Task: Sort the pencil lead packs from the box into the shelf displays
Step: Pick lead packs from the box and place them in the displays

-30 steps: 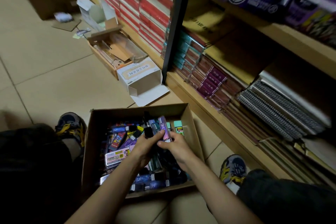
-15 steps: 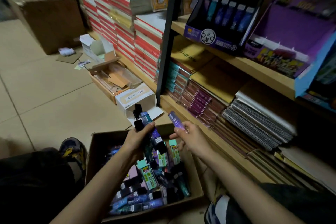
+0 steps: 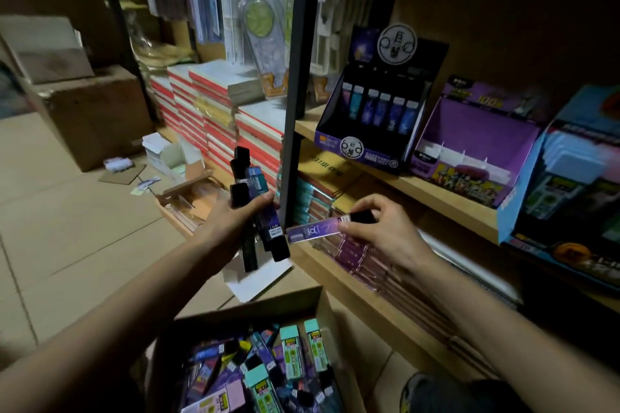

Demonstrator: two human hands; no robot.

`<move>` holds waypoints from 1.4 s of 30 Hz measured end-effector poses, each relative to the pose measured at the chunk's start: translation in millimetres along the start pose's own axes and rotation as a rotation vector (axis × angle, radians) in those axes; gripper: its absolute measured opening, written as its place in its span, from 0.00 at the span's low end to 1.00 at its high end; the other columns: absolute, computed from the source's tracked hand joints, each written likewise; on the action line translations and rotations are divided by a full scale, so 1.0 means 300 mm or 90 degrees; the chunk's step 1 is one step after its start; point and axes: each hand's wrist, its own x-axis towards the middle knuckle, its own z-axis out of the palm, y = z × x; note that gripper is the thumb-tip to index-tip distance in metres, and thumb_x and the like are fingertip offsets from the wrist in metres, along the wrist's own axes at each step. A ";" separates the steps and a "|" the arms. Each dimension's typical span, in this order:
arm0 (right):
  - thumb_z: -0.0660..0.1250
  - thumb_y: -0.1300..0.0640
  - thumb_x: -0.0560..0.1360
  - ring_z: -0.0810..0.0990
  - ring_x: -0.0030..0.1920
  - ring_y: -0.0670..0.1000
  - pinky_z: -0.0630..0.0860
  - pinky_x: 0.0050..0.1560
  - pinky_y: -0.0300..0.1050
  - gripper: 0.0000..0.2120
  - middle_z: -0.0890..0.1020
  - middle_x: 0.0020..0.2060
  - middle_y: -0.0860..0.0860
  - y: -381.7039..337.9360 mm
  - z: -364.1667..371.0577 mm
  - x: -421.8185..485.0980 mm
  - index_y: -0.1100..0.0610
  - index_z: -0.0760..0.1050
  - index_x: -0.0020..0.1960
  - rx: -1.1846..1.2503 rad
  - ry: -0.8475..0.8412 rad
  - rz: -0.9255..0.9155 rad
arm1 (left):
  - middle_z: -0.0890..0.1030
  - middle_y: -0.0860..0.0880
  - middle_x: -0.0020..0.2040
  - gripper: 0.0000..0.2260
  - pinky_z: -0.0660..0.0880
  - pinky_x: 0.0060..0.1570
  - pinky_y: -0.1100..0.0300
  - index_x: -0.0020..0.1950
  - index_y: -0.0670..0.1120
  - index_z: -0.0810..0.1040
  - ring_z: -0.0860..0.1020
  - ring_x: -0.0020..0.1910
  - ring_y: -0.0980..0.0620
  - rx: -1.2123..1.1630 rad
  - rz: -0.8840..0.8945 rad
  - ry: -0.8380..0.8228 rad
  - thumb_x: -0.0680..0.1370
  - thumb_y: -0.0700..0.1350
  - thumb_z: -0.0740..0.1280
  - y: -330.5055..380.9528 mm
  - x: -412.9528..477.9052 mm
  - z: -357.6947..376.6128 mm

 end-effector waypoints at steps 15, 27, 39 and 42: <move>0.70 0.62 0.73 0.78 0.33 0.46 0.78 0.34 0.37 0.06 0.78 0.35 0.49 -0.384 -0.188 0.390 0.57 0.74 0.40 0.011 0.268 -0.233 | 0.85 0.46 0.46 0.16 0.78 0.36 0.61 0.52 0.44 0.79 0.84 0.43 0.52 -0.058 0.045 0.004 0.68 0.51 0.70 0.136 0.109 0.026; 0.71 0.57 0.72 0.81 0.47 0.57 0.76 0.48 0.51 0.10 0.82 0.43 0.58 -0.340 -0.160 0.655 0.63 0.79 0.48 -0.265 0.295 -0.266 | 0.85 0.51 0.46 0.20 0.78 0.31 0.67 0.59 0.47 0.75 0.84 0.42 0.55 -0.086 0.039 0.022 0.69 0.51 0.69 0.102 0.103 -0.032; 0.70 0.63 0.73 0.81 0.39 0.53 0.80 0.40 0.42 0.08 0.82 0.46 0.65 -0.403 -0.187 0.713 0.67 0.78 0.49 -0.262 0.165 -0.190 | 0.85 0.49 0.47 0.23 0.78 0.32 0.66 0.62 0.44 0.74 0.83 0.44 0.54 -0.088 0.035 0.032 0.70 0.51 0.68 0.114 0.094 -0.013; 0.70 0.64 0.73 0.80 0.40 0.53 0.79 0.42 0.44 0.10 0.82 0.47 0.64 -0.390 -0.182 0.713 0.69 0.78 0.51 -0.252 0.166 -0.180 | 0.85 0.51 0.45 0.22 0.77 0.31 0.67 0.61 0.44 0.74 0.83 0.43 0.55 -0.091 0.034 0.035 0.69 0.50 0.68 0.114 0.094 -0.008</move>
